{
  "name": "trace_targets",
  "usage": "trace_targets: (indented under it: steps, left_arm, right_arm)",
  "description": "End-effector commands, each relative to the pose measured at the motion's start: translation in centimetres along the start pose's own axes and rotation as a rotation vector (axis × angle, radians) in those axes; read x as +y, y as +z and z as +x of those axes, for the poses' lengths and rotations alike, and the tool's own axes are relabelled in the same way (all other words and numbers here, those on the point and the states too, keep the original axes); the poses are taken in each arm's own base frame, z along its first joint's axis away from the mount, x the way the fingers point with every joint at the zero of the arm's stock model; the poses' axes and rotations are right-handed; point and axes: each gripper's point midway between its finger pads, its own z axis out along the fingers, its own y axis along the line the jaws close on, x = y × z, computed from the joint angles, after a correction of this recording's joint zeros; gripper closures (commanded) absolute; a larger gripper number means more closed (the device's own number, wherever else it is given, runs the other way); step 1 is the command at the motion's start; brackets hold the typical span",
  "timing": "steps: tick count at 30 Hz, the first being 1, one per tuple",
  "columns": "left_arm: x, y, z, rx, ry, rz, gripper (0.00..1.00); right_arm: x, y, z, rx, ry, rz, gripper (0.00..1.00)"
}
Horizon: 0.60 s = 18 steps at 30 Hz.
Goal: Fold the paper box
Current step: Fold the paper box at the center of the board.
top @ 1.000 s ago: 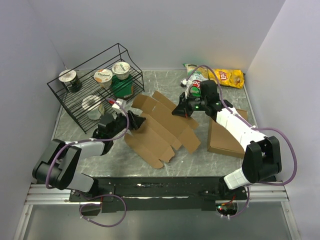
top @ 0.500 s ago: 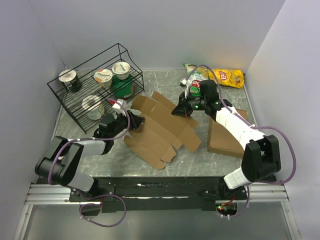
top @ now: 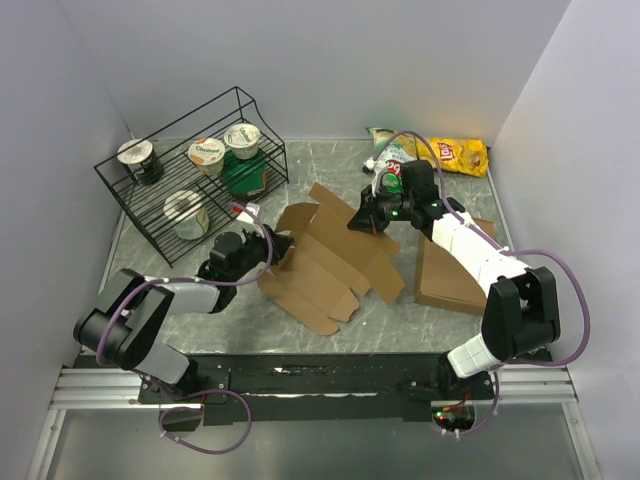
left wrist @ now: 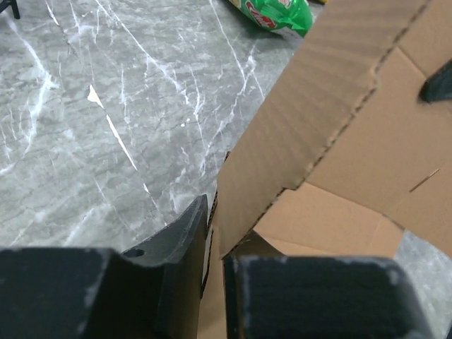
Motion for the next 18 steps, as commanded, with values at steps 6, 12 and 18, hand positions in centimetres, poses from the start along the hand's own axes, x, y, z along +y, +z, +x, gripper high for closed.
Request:
trace_targets:
  steps: [6,12,18]
  left_arm:
    - [-1.8,0.6,0.3,-0.006,0.01,-0.015,0.9]
    - [-1.0,0.4,1.2,-0.011,-0.086,-0.053,0.94]
    - [-1.9,0.6,1.9,-0.012,-0.111,0.005,0.94]
  right_arm:
    - [-0.3,-0.1,-3.6,-0.099,-0.041,0.035,1.0]
    - [-1.8,-0.8,-3.6,-0.118,0.038,0.091,1.0]
    - [-2.6,-0.6,-3.1,-0.103,0.104,0.111,1.0]
